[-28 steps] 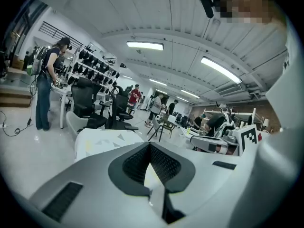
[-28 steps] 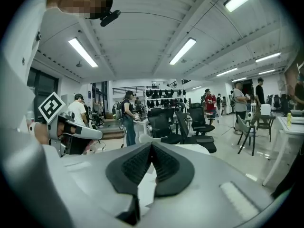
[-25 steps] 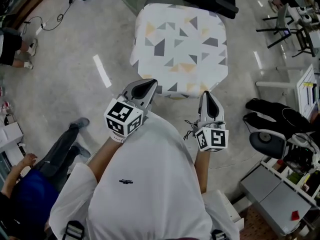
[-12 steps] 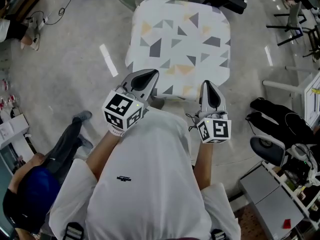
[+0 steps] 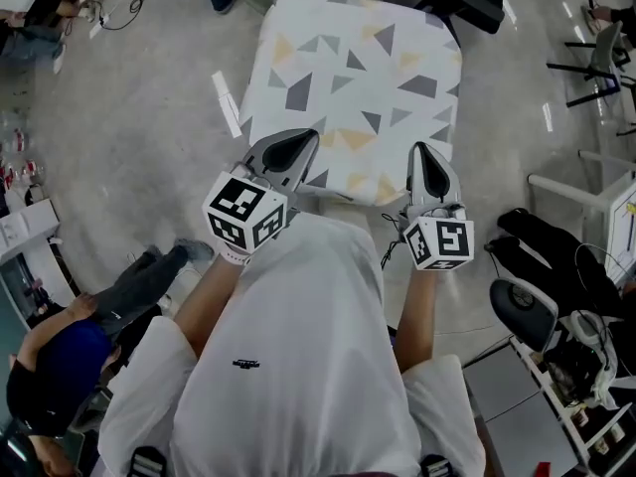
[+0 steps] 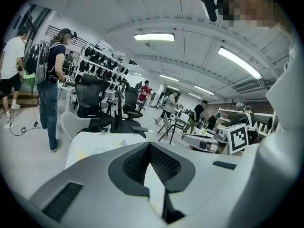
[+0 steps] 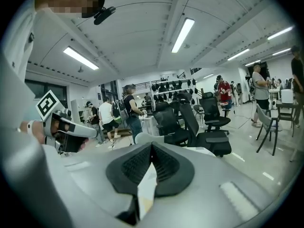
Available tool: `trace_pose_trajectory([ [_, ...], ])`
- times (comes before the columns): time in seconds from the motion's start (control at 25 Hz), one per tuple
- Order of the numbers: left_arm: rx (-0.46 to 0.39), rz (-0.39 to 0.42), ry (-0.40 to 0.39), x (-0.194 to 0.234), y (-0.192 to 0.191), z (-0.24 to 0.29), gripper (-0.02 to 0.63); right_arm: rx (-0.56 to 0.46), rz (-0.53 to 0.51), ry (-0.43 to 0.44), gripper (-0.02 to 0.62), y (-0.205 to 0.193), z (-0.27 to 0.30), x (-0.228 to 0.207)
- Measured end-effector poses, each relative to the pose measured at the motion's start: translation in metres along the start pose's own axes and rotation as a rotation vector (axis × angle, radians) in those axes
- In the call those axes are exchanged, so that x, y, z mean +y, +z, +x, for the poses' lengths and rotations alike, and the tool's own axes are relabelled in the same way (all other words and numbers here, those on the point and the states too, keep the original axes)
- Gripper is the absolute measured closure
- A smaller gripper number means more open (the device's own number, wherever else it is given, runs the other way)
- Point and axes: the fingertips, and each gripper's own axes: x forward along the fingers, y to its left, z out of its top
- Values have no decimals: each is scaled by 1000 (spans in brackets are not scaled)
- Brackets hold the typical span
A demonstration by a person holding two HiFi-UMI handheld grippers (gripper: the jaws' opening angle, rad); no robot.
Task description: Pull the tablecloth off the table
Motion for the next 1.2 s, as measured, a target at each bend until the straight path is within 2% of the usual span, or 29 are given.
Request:
trace_pose_trajectory([
  [0.36, 38, -14, 8, 6, 8, 68, 600, 43, -18, 17, 583, 1, 58, -82],
  [0.76, 118, -18, -11, 29, -2, 158, 600, 87, -10, 53, 492, -26, 160, -173],
  [1.2, 168, -51, -23, 58, -23, 245, 600, 234, -144, 82, 423, -77, 270, -250],
])
